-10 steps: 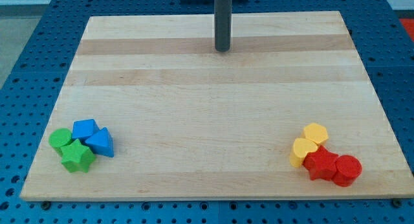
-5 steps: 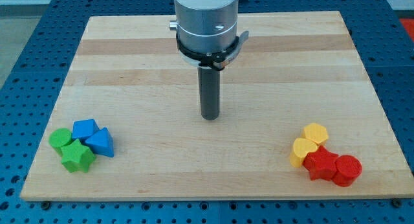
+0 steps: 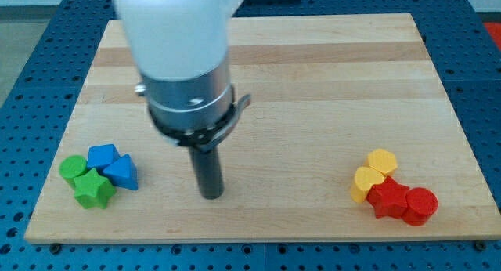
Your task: Push the group of blocks up a bit
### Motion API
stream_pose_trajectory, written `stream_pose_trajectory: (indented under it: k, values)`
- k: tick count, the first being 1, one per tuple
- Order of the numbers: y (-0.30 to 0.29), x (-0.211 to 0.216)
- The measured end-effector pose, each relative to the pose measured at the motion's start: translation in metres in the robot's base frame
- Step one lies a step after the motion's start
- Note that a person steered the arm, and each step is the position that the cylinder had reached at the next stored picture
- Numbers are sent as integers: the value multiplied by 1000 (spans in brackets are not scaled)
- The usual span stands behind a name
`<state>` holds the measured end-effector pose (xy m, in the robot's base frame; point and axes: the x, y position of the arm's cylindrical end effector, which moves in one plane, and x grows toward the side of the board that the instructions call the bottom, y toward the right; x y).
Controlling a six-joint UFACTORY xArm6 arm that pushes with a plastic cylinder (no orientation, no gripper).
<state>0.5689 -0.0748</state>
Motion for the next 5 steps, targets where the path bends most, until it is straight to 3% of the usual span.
stream_pose_trajectory:
  k: [2,5]
  values:
    - [-16,20]
    - [-168,34]
